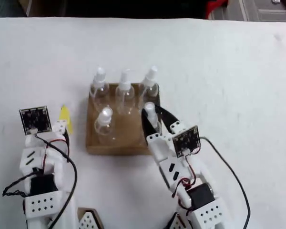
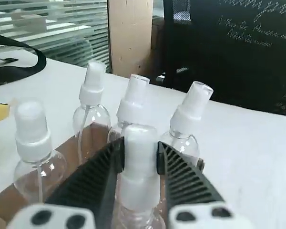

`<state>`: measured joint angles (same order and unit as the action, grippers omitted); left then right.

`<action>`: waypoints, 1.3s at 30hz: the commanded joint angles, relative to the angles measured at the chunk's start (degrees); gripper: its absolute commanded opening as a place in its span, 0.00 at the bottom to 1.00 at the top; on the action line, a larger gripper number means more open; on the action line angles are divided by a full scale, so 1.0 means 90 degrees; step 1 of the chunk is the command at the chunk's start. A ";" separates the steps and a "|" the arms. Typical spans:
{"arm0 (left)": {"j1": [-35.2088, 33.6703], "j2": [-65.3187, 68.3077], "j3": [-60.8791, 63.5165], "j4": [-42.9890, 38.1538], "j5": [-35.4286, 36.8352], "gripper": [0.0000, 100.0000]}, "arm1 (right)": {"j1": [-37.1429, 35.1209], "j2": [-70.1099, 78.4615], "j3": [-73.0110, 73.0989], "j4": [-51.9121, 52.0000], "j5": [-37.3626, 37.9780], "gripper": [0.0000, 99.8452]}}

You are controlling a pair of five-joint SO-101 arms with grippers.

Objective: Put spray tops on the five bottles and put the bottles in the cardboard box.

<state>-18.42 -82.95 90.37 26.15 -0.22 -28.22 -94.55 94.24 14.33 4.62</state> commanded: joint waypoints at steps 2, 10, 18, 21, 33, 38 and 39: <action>0.0063 -0.0073 -0.0225 -0.0166 0.0010 0.17 | 0.0073 -0.0034 0.0049 -0.0337 0.0029 0.02; 0.0063 -0.0073 -0.0225 -0.0166 0.0010 0.17 | 0.0054 -0.0034 0.0049 -0.0327 0.0059 0.02; 0.0063 -0.0073 -0.0225 -0.0166 0.0010 0.17 | 0.0063 -0.0034 0.0029 -0.0151 0.0078 0.08; 0.0063 -0.0073 -0.0225 -0.0166 0.0010 0.17 | 0.0034 -0.0034 0.0010 0.0034 0.0078 0.12; 0.0044 -0.0073 -0.0234 -0.0166 0.0010 0.17 | 0.0034 -0.0044 0.0000 0.0034 0.0078 0.13; 0.0044 -0.0073 -0.0234 -0.0166 0.0010 0.17 | 0.0034 -0.0044 0.0000 0.0034 0.0078 0.13; 0.0044 -0.0073 -0.0234 -0.0166 0.0010 0.17 | 0.0034 -0.0044 0.0000 0.0034 0.0078 0.13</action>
<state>-18.42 -82.95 90.37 26.15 -0.22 -27.96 -94.46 95.03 14.51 4.62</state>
